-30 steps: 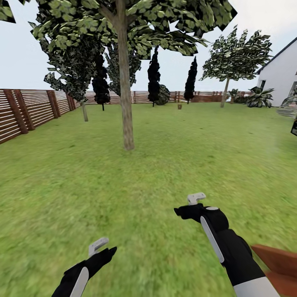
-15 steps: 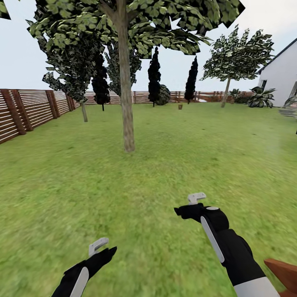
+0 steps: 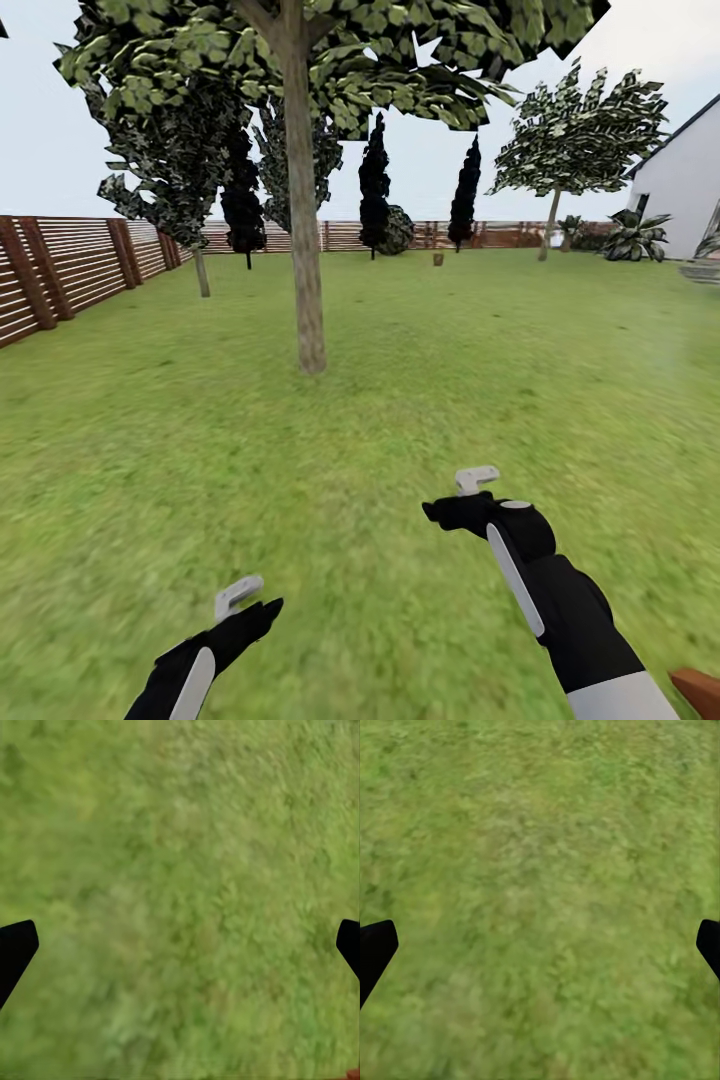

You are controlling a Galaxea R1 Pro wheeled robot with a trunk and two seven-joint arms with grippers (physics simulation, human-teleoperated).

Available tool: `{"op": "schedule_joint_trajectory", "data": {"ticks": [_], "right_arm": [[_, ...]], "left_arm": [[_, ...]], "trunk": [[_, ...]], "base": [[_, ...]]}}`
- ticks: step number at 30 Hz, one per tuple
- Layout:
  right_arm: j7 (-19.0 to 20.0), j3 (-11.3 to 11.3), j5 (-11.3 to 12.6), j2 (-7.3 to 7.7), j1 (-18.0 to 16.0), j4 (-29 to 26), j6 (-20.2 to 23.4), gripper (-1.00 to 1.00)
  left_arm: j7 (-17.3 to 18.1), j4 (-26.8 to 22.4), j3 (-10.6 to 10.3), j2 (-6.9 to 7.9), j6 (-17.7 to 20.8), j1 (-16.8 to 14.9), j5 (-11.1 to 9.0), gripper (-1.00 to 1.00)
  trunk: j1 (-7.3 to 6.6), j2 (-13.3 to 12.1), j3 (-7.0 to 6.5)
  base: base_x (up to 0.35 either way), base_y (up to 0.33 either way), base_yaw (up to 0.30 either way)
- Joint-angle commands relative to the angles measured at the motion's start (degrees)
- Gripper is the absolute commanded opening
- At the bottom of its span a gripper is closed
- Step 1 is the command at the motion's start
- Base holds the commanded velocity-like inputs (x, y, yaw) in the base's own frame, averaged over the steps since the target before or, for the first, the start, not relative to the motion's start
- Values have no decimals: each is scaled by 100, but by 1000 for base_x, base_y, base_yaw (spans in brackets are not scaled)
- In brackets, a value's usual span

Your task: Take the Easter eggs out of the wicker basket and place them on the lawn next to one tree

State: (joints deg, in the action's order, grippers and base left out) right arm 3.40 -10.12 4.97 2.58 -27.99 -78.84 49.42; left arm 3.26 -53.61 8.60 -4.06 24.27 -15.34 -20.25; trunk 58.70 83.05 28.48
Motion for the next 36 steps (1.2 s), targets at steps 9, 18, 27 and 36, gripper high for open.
{"op": "schedule_joint_trajectory", "data": {"ticks": [9, 18, 27, 36], "right_arm": [[-23, -7, 48, 5, -5, -13, 24, 100], [-23, -7, 48, 5, -5, -41, 24, 100], [-23, -7, 48, 5, -5, -43, 24, 100], [-23, -7, 48, 5, -5, -49, 24, 100]], "left_arm": [[26, -2, 28, -7, 35, -4, -23, 100], [26, -1, 28, -7, 34, -3, -23, 100], [26, -1, 31, -7, 34, -3, -23, 100], [26, -1, 30, -7, 34, -4, -23, 100]], "trunk": [[3, 3, 6], [3, 3, 6], [3, 3, 6], [3, 3, 6]], "base": [[321, 0, 0], [321, 0, 0], [321, 0, 0], [321, 0, 0]]}}
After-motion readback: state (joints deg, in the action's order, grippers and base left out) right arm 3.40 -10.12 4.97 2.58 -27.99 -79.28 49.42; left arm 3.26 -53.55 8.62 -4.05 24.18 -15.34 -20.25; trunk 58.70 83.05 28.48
